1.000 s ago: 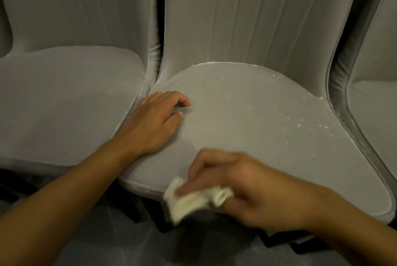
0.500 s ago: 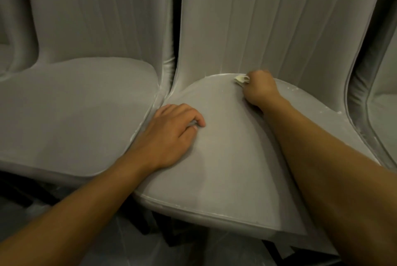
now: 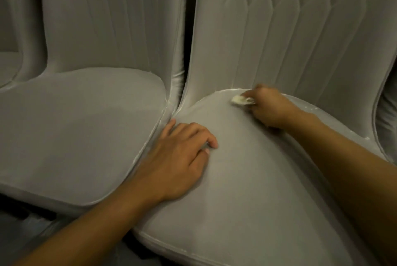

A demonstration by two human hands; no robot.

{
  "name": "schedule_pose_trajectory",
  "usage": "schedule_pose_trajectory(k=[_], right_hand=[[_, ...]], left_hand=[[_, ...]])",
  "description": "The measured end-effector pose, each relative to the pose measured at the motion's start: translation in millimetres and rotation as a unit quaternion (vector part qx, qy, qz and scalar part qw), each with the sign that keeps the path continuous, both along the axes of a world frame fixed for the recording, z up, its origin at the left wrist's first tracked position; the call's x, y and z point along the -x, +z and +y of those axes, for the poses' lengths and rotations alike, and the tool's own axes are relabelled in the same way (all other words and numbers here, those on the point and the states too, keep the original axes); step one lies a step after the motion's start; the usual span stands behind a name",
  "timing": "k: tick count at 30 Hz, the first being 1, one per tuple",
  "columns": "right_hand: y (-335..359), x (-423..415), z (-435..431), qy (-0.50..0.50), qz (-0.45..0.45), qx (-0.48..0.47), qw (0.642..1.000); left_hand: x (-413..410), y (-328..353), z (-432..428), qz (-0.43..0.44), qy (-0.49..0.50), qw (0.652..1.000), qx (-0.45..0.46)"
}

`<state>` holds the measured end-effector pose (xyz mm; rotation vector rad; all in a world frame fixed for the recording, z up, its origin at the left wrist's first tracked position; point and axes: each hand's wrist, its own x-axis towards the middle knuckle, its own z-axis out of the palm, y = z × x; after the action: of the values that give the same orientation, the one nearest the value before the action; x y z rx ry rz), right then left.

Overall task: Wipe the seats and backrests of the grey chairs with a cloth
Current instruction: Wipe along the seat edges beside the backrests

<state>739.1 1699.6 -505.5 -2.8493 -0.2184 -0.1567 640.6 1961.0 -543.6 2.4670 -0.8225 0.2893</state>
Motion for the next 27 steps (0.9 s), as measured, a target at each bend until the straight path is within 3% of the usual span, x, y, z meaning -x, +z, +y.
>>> schedule_pose_trajectory(k=[3, 7, 14, 19, 21, 27], right_hand=[[-9.0, -33.6, -7.9, -0.172, 0.01, -0.01, 0.985], [-12.3, -61.2, 16.5, -0.205, -0.001, -0.054, 0.977], [-7.8, -46.6, 66.3, -0.037, 0.036, -0.036, 0.998], [-2.9, -18.7, 59.0, 0.138, 0.051, -0.037, 0.988], [1.8, -12.3, 43.4, 0.15, 0.053, -0.018, 0.987], [-20.7, -36.7, -7.3, -0.102, -0.021, -0.015, 0.994]], left_hand=[[0.9, -0.9, 0.2, -0.004, -0.01, 1.0, 0.006], [-3.7, -2.9, -1.4, -0.009, -0.009, 1.0, -0.012], [-2.8, 0.8, -3.2, -0.016, -0.01, 1.0, -0.016], [0.3, -0.9, 0.5, -0.006, -0.024, 1.0, -0.011], [1.1, -1.4, 1.5, -0.005, -0.028, 1.0, -0.01], [1.5, -1.4, -1.7, -0.006, -0.014, 1.0, 0.003]])
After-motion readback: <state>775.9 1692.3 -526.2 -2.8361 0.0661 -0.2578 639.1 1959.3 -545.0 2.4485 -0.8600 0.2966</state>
